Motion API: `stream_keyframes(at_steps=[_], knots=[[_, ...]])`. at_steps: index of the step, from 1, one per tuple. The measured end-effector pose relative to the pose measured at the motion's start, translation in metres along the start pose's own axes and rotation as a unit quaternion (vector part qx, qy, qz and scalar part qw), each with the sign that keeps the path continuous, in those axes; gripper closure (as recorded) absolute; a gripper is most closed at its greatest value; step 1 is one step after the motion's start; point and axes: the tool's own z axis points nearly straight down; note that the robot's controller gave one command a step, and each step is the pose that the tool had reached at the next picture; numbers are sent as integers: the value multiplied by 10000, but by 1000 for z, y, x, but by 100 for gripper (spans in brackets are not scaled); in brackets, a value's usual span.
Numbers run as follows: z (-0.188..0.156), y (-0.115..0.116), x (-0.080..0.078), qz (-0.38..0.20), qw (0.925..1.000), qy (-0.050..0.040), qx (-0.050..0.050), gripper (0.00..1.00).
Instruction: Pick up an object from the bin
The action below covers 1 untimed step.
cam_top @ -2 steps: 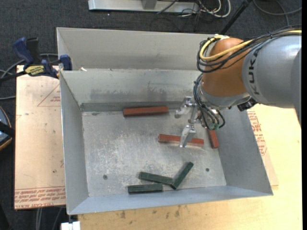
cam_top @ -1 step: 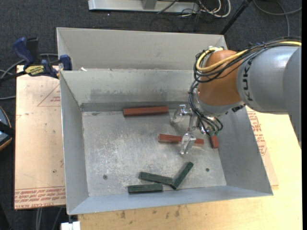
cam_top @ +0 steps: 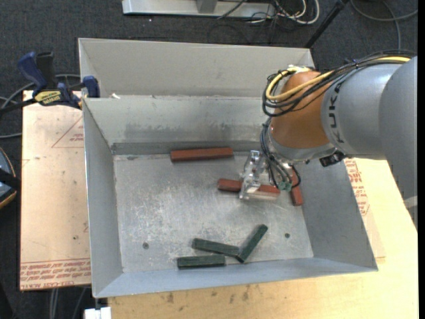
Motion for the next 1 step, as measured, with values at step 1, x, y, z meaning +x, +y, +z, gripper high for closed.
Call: stream_keyframes(at_steps=[1], knots=[[0, 0, 0, 0, 10000, 0, 0, 100]])
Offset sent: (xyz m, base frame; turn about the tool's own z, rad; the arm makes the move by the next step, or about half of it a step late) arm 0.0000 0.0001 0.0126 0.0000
